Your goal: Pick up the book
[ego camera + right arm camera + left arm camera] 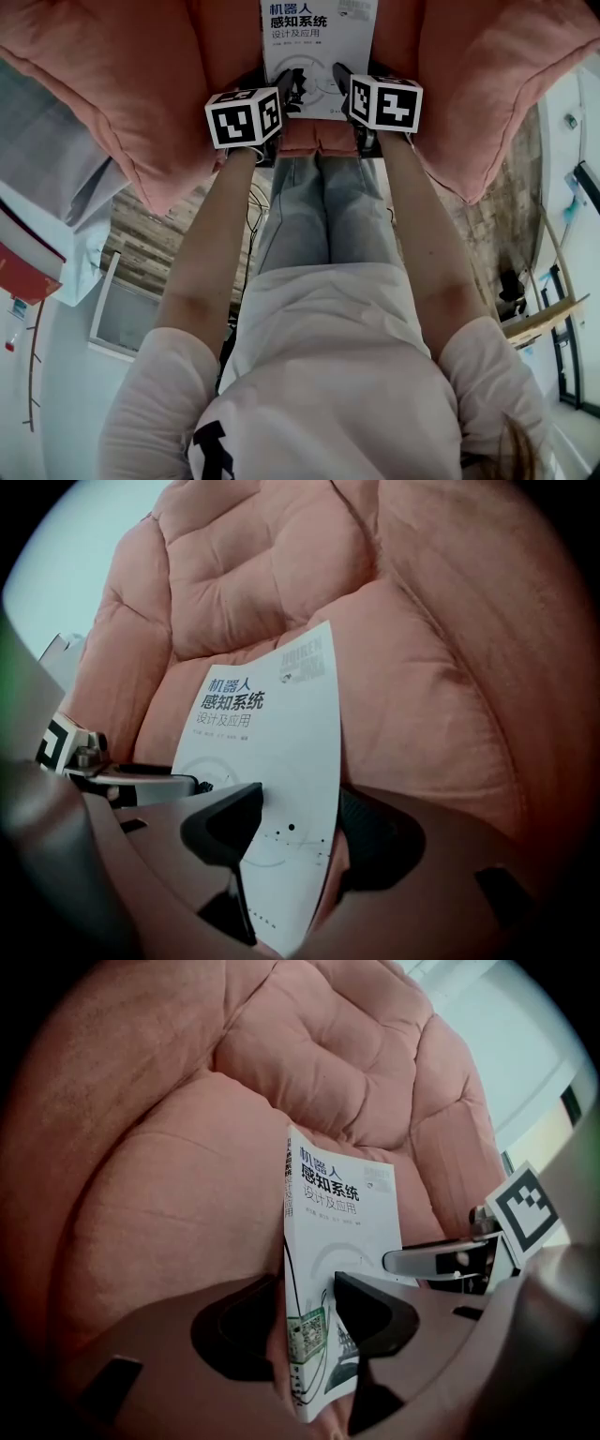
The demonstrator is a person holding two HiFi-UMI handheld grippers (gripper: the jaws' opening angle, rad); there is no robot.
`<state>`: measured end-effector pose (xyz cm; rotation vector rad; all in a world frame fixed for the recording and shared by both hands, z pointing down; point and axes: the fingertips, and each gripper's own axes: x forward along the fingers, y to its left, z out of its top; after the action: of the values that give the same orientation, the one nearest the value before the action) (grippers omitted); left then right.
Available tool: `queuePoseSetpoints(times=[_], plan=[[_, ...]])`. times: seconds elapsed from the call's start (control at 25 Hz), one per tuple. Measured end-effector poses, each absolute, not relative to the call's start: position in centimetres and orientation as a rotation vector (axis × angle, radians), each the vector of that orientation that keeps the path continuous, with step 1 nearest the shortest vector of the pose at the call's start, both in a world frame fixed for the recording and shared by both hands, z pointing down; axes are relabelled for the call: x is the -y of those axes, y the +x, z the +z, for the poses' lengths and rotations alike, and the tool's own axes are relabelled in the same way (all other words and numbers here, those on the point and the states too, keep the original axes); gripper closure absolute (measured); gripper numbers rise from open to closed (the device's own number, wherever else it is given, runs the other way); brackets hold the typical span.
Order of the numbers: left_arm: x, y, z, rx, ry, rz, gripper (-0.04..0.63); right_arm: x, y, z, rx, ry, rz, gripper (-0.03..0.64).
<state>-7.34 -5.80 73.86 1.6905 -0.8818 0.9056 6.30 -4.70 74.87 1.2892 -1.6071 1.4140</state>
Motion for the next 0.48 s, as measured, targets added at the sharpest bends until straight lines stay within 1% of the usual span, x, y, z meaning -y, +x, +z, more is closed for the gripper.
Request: queuePoseSetpoints(times=[0.48], plan=[[5.8, -7.2, 74.6, 0.888, 1.669, 0.921, 0.416, 4.9, 6.4, 72.2, 1.563, 1.305, 1.522, 0.364]])
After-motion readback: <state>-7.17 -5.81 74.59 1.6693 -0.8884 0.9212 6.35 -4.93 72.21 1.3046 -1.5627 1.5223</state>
